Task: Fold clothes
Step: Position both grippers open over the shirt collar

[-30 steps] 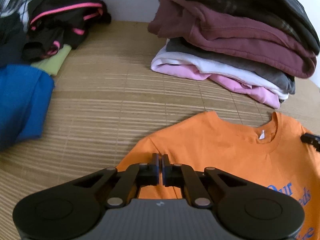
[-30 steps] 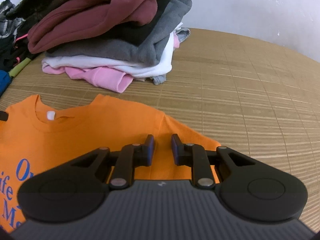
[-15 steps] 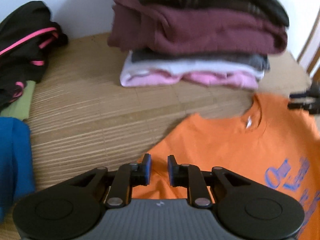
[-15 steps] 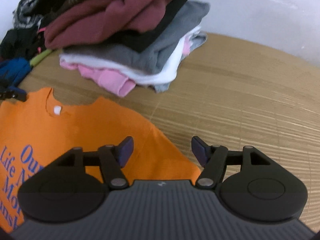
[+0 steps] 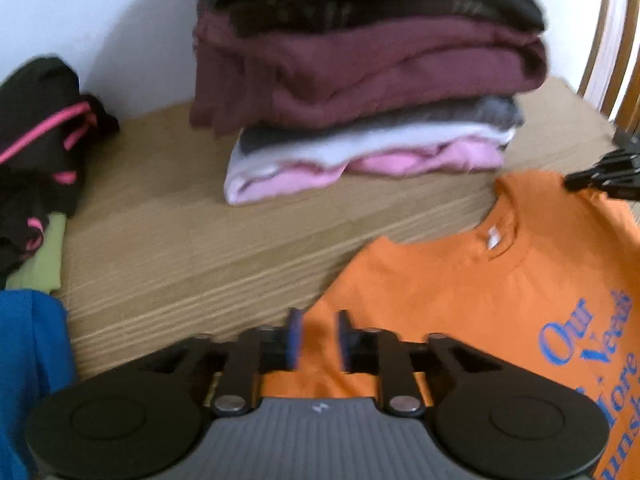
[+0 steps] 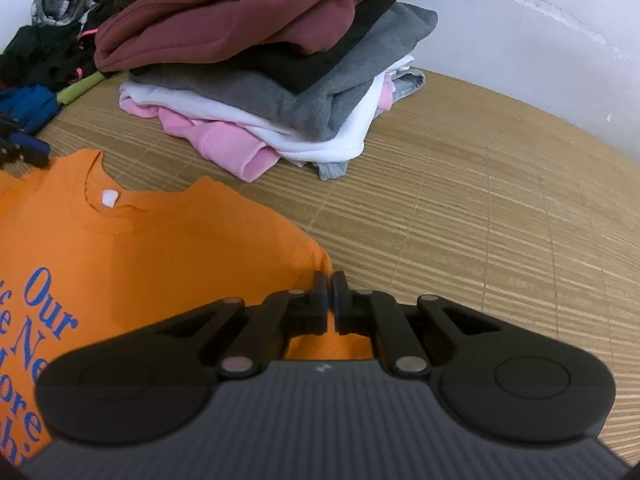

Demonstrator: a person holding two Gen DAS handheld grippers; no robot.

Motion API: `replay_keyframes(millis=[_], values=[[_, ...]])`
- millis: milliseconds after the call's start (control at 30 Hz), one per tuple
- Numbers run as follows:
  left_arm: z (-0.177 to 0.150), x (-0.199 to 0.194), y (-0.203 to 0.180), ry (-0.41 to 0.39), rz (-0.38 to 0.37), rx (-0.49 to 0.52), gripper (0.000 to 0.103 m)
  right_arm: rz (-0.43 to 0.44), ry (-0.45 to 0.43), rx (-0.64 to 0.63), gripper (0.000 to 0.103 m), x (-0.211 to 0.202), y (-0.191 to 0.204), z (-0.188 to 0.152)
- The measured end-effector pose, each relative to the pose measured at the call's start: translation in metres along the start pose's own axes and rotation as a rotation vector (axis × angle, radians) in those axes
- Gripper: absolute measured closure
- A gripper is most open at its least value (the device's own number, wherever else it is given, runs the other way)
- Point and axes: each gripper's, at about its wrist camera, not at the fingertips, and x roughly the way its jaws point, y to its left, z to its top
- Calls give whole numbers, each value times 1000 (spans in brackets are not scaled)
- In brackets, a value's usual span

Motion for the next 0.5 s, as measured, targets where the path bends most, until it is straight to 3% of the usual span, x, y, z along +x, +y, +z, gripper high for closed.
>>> replay_keyframes(millis=[133,200,233,267,500], values=[[-1,9,11,53,2,15,65,2,2,6,96,-1,0,-1],[-3,9,11,51,-25,18,73,-2,1,-3,96,-1,1,-2],[-4,9,9,47,-31,32,88,-3,0,0,96,-1,1,-2],[-6,9,6,41,-29,48,95,-4,-1,4,96,-1,0,-2],[-10,12,-8,-26,63,66,98,-53,-12,-28,98,0,6,0]])
